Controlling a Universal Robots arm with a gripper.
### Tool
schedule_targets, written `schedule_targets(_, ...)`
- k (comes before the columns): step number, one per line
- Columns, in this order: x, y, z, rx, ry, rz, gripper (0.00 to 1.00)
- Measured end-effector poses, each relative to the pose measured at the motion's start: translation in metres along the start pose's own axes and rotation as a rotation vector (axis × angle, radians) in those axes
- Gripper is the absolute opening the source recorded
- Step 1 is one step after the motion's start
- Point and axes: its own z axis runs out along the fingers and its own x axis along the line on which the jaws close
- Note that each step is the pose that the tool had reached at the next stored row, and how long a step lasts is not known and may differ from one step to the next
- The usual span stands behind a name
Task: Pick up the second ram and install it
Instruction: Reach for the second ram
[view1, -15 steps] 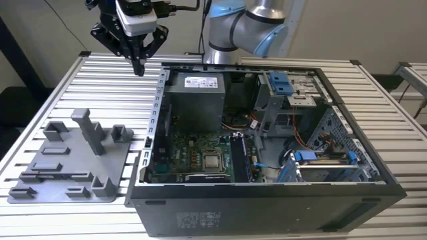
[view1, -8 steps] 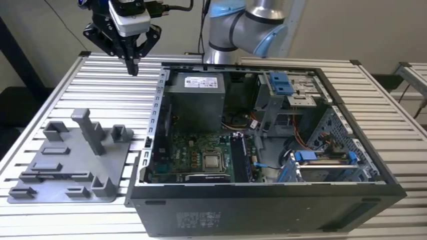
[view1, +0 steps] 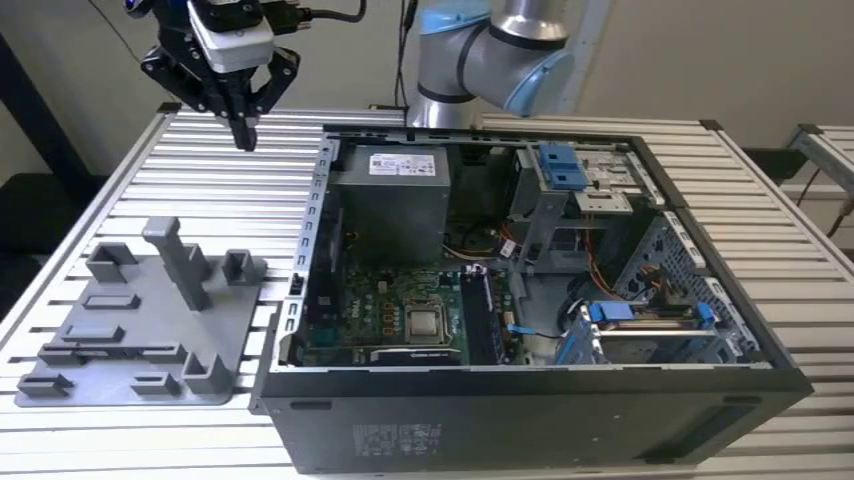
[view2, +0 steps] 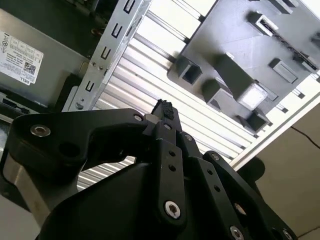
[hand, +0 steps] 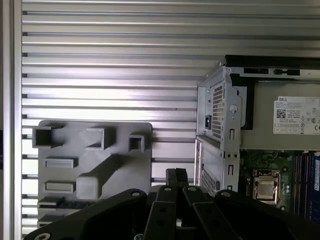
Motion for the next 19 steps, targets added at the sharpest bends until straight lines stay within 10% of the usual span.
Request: schedule_targets(19, 0.0590, 0.0002, -0.0002, -0.0012, 0.0001, -0.001, 0.11)
